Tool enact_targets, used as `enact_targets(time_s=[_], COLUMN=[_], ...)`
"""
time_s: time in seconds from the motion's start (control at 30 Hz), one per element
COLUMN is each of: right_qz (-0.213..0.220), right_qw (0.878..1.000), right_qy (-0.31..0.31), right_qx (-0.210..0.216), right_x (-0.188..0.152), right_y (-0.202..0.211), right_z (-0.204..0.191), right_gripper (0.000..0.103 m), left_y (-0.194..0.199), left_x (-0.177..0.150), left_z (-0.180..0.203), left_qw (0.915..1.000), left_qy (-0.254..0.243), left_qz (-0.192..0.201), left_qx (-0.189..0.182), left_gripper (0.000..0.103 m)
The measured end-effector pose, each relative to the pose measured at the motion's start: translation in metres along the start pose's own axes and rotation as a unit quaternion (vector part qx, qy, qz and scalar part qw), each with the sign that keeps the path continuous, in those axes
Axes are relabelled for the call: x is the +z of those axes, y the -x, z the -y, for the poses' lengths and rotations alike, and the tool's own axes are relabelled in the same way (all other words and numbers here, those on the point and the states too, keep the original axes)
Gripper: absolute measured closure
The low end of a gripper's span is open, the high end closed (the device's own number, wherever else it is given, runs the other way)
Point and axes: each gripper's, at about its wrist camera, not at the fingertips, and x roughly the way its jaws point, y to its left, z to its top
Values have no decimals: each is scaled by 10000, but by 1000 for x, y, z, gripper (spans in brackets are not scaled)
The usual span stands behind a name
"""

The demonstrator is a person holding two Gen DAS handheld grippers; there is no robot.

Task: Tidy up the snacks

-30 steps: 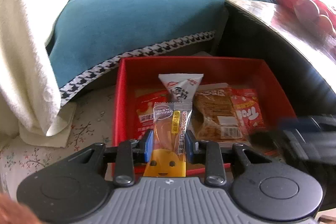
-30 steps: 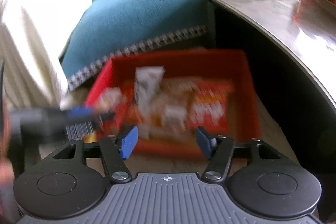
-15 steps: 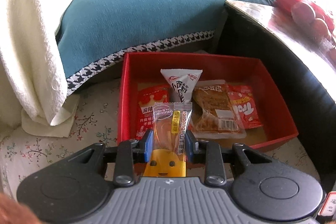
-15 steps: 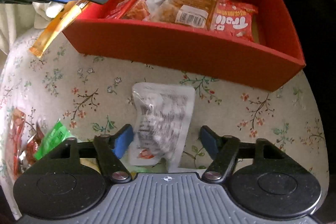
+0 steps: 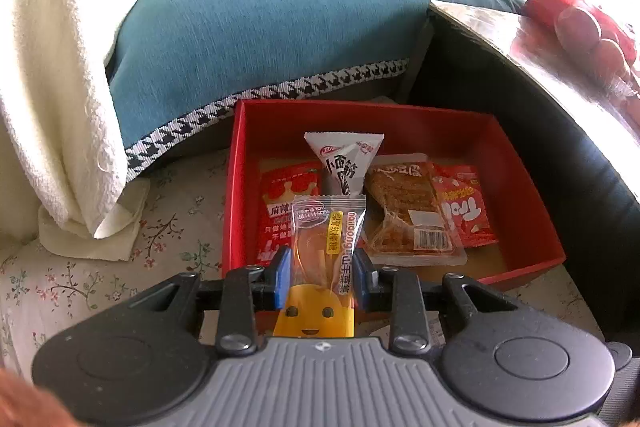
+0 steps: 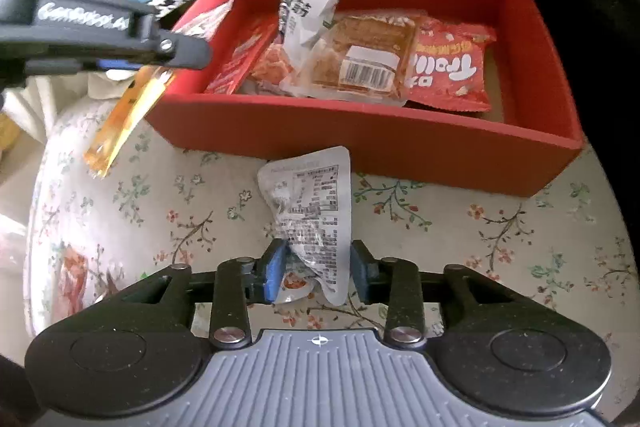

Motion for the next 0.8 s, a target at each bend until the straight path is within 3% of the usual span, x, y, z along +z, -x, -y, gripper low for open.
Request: enact_targets(time_s=[0.17,0.3,0.43,0.57,0.8], right_qz=[30,192,64,152,817], right_qw=[9986,9992,9984,9987,9920], right_qy=[-270,360,531,145,-442], right_qx=[457,-17,197,462,853], right_x=[11,14,9,7,24], right_y=[-14,-21,-16,0,45], right_z=[-2,-31,-40,-24,2], right_gripper=[51,50,51,51,51], left_y=[-2,-4,-3,3,10], left_x=[0,-1,-1,1,5], left_z=[-1,-3,-8,-13,-15], left_qw=[10000,10000,9999,9999,9998], left_qy=[2,11,51,113,184], left_qz=[-40,-67,-84,-28,76], left_qx=[10,27,48,14,-43], left_gripper=[79,79,79,79,79])
